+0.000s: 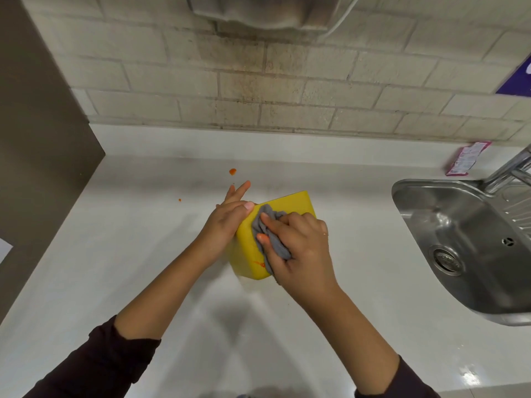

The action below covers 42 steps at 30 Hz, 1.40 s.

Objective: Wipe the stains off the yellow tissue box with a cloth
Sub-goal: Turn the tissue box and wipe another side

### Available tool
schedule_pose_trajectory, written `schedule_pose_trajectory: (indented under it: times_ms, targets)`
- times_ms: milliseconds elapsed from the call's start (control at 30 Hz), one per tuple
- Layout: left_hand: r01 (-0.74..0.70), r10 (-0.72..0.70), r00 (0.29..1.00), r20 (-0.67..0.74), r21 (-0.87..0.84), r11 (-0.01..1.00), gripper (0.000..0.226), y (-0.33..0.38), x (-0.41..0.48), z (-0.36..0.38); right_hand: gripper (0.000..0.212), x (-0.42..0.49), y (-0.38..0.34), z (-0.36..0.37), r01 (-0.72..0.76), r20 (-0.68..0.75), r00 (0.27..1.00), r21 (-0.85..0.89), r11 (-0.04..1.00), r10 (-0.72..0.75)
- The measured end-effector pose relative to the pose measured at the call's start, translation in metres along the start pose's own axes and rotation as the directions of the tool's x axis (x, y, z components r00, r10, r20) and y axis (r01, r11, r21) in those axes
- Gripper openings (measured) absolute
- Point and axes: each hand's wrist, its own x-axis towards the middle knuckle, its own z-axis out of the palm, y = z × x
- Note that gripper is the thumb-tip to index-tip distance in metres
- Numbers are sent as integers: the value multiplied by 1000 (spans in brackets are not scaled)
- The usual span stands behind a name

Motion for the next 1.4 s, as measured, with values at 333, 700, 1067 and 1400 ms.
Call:
schedule_pose_trajectory:
  times_ms: [333, 700, 1067, 1400]
  targets:
    - [9, -9, 1000, 1, 33, 999, 30, 0, 0, 1, 19, 10, 18, -3, -4, -107, 994, 117, 993, 16]
    - [-7, 7, 1000, -5, 38, 999, 40, -3, 1, 2, 16, 6, 25, -16, 189, 29, 980, 176, 966, -197]
    - [11, -13, 999, 31, 65, 998, 42, -4, 4, -2, 17, 16, 0, -3, 254, 96, 952, 284, 925, -290]
    - [54, -55, 998, 17, 26, 998, 40, 2, 8, -1, 14, 17, 21, -9, 28, 27, 999, 172, 985, -33]
